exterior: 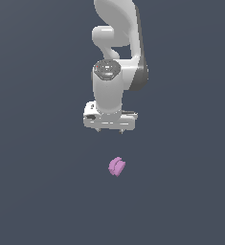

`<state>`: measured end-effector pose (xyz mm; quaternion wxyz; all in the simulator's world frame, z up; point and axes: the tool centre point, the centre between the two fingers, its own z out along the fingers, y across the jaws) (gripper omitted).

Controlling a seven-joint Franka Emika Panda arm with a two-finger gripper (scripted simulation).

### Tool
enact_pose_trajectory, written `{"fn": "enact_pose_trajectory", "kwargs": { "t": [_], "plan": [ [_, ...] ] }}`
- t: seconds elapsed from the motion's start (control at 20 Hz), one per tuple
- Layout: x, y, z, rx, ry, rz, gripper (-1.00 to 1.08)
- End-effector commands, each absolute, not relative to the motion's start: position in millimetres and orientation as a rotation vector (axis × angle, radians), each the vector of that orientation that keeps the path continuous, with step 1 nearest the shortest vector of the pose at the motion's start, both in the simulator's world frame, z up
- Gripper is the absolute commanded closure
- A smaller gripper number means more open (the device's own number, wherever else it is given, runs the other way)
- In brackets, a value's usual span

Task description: Pick up the object and move it to a goal position.

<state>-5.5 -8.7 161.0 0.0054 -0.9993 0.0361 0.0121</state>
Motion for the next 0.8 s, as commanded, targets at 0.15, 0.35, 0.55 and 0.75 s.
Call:
{"fn": "enact_pose_trajectory", "kwargs": {
  "t": [0.15,0.35,0.55,0.75],
  "plan": [
    [-4.3,-3.2,162.1,-3.13,0.086,0.035,-0.92],
    [-0.7,15.2,166.0,-3.135,-0.007,0.024,-0.92],
    [-0.3,18.7,166.8,-3.135,-0.026,0.022,-0.92],
    [2.0,18.0,165.6,-3.135,-0.003,0.022,-0.92]
  ]
}}
